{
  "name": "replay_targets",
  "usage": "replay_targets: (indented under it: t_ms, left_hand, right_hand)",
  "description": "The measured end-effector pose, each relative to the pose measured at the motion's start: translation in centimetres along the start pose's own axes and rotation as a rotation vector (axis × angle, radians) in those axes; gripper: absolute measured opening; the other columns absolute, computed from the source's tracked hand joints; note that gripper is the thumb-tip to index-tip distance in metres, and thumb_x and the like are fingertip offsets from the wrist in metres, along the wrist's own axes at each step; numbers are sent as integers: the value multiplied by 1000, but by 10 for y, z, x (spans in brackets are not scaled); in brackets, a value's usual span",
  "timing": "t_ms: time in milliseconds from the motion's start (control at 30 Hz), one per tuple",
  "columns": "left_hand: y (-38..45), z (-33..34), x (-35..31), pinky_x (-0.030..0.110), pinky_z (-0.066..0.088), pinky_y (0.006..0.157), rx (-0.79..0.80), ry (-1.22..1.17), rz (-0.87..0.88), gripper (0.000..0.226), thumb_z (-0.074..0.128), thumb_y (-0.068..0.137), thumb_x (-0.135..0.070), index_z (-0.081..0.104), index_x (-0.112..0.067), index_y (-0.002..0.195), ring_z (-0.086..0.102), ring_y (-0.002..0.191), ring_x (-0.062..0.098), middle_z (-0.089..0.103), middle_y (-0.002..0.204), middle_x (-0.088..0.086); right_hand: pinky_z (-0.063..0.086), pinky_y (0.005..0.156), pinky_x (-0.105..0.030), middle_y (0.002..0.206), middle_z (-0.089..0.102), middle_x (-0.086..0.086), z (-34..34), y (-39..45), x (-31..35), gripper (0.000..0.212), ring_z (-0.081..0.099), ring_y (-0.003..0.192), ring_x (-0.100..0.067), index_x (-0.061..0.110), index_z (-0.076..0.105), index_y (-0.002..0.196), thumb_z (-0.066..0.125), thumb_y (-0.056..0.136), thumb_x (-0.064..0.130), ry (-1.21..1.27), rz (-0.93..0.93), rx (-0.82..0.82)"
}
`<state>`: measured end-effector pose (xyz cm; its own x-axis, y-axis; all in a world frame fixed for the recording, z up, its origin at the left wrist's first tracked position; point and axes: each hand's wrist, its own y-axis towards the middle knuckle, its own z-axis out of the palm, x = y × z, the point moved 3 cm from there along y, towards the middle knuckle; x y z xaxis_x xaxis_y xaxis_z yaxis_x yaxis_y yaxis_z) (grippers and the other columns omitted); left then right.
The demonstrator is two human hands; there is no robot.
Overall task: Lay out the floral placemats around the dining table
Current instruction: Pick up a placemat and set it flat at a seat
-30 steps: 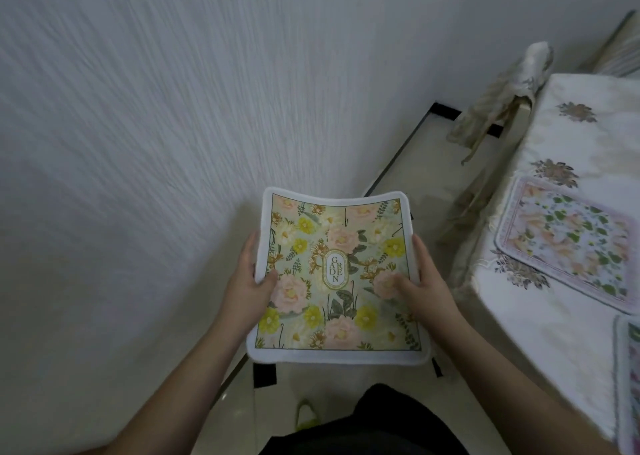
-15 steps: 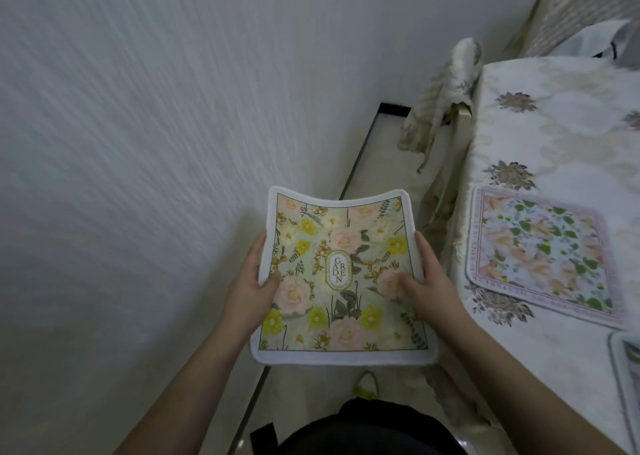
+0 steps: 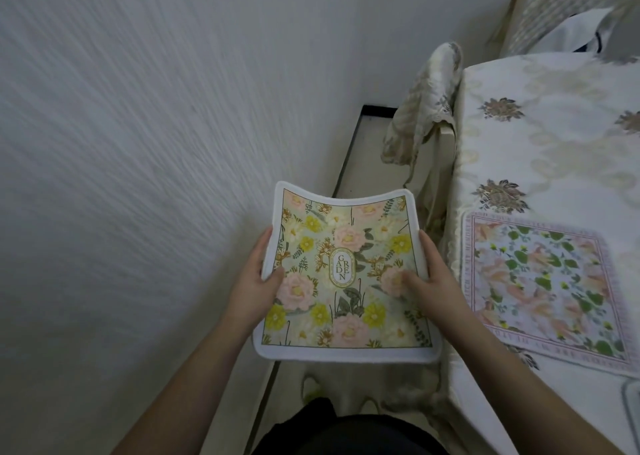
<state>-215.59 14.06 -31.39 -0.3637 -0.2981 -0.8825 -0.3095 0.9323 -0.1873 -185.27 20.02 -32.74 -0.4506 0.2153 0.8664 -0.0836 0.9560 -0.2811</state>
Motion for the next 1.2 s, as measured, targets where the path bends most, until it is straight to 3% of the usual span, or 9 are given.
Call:
replay_targets:
  t_ms: [267,500,633,767,833,900,1000,1067,1200]
  left_hand:
    - [85,3,-8,32,57,83,64,-3,21,69,55,97,-14,30,-60,141,61,108,-4,55,127,-28]
    - [162,6,-20,19,56,71,135,-56,36,72,56,97,-16,30,-73,132,62,99,-12,52,115,-45]
    - [203,17,-31,39,59,84,179,-66,68,68,57,97,-16,31,-61,141,65,108,4,56,125,-30]
    - [233,35,-51,36,58,87,244,-41,110,69,57,97,-17,29,-65,138,62,104,-6,53,119,-41]
    - [250,44,-61,34,58,85,267,-31,128,69,57,97,-18,29,-67,136,63,103,-5,54,115,-43]
    - [268,53,-72,34,59,84,283,-24,139,69,57,97,-17,30,-67,135,64,102,-4,56,112,-44]
    - [300,68,-93,43,60,84,299,-42,157,69,58,97,-17,31,-65,137,67,105,7,60,126,-25]
    - [320,80,-107,46,60,82,318,-41,169,68,59,96,-18,31,-64,138,68,106,12,61,131,-14]
    - [357,109,-141,48,61,81,371,-90,145,69,61,96,-16,34,-65,136,69,107,16,62,132,-9]
  right_hand:
    - [50,99,-47,135,50,14,11,58,14,74,56,118,-18,46,17,152,56,94,20,31,45,-64]
    - [48,88,-31,136,44,19,10,113,40,75,54,113,-11,50,18,151,58,94,22,-9,59,-160]
    - [43,73,-16,134,40,24,2,133,48,75,55,101,2,48,19,151,58,95,19,13,50,-247]
    - [40,69,-12,135,40,19,-13,148,49,75,51,110,-10,46,18,152,57,96,17,1,76,-318]
    - [44,70,-15,138,42,17,-23,159,50,74,53,109,-12,47,17,152,57,96,19,-7,92,-336]
    - [53,80,-29,145,43,13,-33,171,51,75,57,114,-16,48,16,152,57,96,20,15,104,-342]
    - [53,96,-49,150,45,4,-49,194,53,74,58,120,-23,51,17,150,57,96,21,66,98,-352]
    - [54,93,-51,147,49,2,-66,212,52,74,61,116,-24,52,17,150,58,96,22,77,106,-354]
    - [56,87,-52,136,58,-1,-104,245,48,73,66,106,-24,55,19,147,59,95,23,151,123,-385]
